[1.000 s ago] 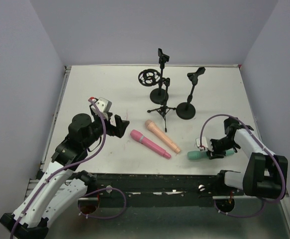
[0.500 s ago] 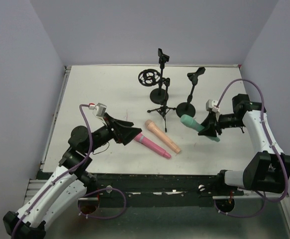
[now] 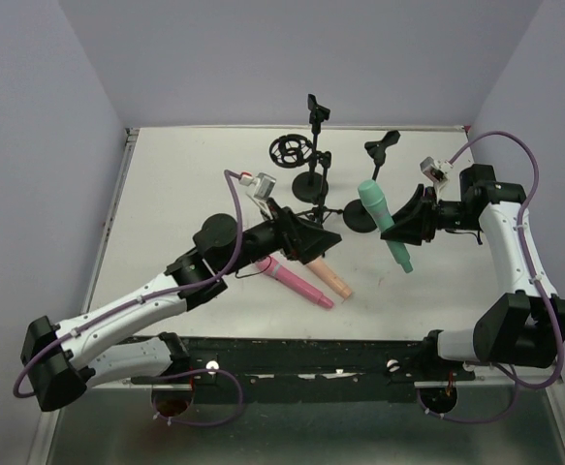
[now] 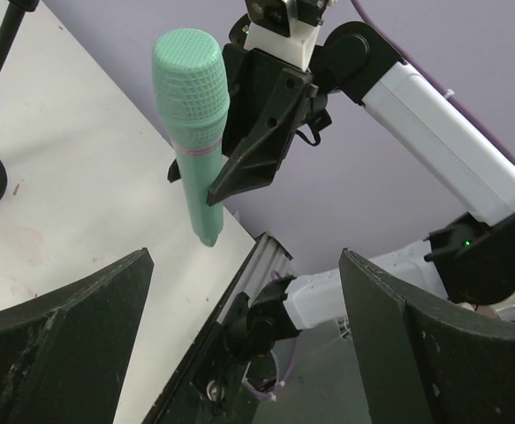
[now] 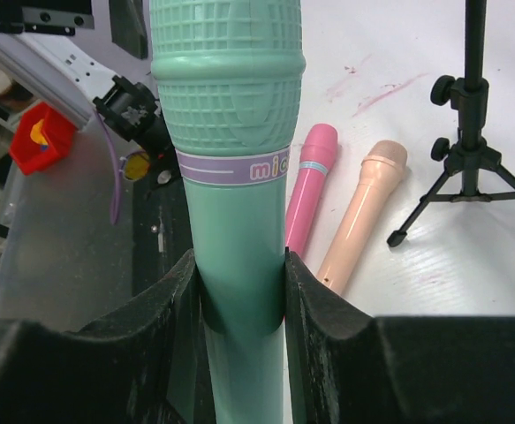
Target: Attach the microphones to the stand
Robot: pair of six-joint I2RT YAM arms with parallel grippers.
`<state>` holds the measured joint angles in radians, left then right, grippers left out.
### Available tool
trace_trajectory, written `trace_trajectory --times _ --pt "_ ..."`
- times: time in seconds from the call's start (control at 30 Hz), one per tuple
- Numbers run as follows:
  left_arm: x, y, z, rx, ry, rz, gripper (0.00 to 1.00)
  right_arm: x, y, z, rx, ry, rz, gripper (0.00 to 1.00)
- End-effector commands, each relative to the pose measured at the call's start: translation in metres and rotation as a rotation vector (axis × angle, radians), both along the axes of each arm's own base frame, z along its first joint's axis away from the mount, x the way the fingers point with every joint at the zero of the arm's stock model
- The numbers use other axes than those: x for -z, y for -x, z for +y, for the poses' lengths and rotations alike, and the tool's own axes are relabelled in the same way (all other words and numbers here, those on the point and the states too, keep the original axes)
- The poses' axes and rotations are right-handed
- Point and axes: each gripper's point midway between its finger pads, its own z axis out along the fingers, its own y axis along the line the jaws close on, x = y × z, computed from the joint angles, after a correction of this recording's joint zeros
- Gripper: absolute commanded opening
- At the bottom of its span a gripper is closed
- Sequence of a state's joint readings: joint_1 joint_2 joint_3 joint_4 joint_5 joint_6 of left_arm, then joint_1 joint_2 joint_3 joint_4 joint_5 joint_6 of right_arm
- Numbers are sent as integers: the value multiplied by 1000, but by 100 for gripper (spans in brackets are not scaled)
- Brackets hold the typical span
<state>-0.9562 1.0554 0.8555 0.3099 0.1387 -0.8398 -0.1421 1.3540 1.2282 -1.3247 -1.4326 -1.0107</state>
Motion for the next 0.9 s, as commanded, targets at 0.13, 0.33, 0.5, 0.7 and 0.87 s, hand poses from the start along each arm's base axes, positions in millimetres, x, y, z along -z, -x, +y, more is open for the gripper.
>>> trace_trajectory --times 0.13,0.33,0.5,0.7,0.87 --pt "-20 -14 -55 -26 17 -43 94 -38 20 12 -29 -222 118 14" --pt "-5 -26 -81 -29 -61 16 84 -42 25 14 -39 -239 115 14" --pt "16 -33 -84 -73 -105 86 82 -43 26 14 -41 -236 99 14" --pt "17 -39 -96 -73 -112 101 82 -43 29 16 -49 -237 101 14" --pt "11 -42 -109 -54 -99 91 76 -43 31 16 -54 -235 97 14"
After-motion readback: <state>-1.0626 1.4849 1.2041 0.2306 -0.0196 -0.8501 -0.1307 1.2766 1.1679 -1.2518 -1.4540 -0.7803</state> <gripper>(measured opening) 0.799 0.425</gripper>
